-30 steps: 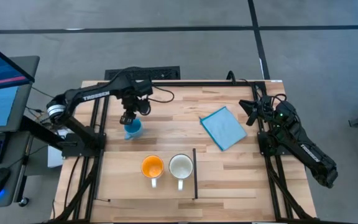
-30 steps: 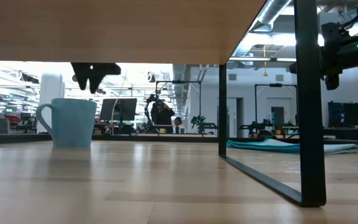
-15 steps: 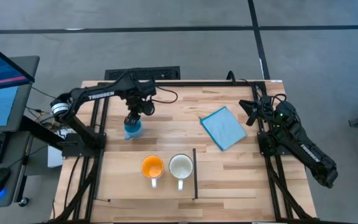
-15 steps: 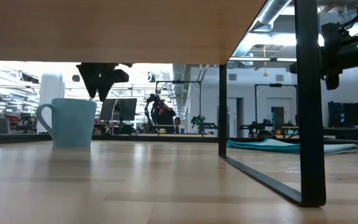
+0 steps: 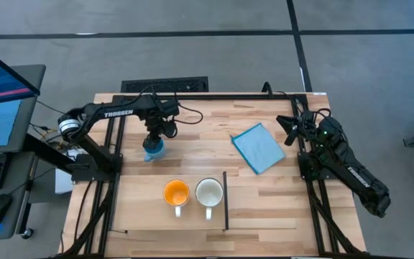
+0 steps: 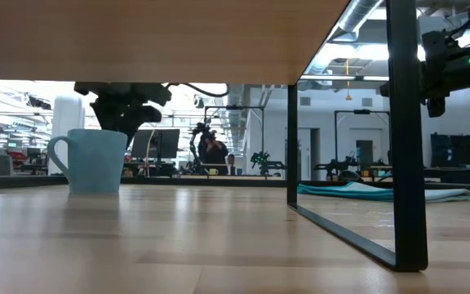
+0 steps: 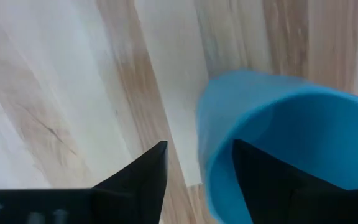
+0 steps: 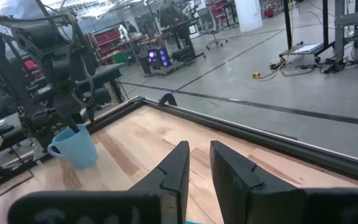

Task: Stack small to large cups/mugs on shelf
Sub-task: Put the blue mug on the shelf

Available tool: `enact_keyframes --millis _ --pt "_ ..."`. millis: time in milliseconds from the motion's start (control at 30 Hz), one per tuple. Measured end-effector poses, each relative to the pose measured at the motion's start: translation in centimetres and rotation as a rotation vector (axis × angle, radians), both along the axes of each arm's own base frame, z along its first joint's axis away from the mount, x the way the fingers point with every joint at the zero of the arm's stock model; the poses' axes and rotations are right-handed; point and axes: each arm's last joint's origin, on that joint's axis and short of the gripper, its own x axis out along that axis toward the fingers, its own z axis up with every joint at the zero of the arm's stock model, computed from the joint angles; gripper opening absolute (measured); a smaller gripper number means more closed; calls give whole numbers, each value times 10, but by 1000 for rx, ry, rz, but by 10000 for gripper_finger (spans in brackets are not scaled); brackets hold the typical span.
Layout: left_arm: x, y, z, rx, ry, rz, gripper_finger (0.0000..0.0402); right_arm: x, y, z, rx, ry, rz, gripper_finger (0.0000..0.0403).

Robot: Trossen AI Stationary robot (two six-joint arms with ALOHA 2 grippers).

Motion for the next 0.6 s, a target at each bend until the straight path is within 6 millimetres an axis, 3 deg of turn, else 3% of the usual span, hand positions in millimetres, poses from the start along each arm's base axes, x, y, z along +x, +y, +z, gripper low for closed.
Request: enact_keyframes --millis 367,600 --pt "1 0 -1 -9 -12 2 80 0 0 0 0 0 0 86" --pt "-2 -2 -15 -22 0 6 46 0 0 0 0 -1 0 86"
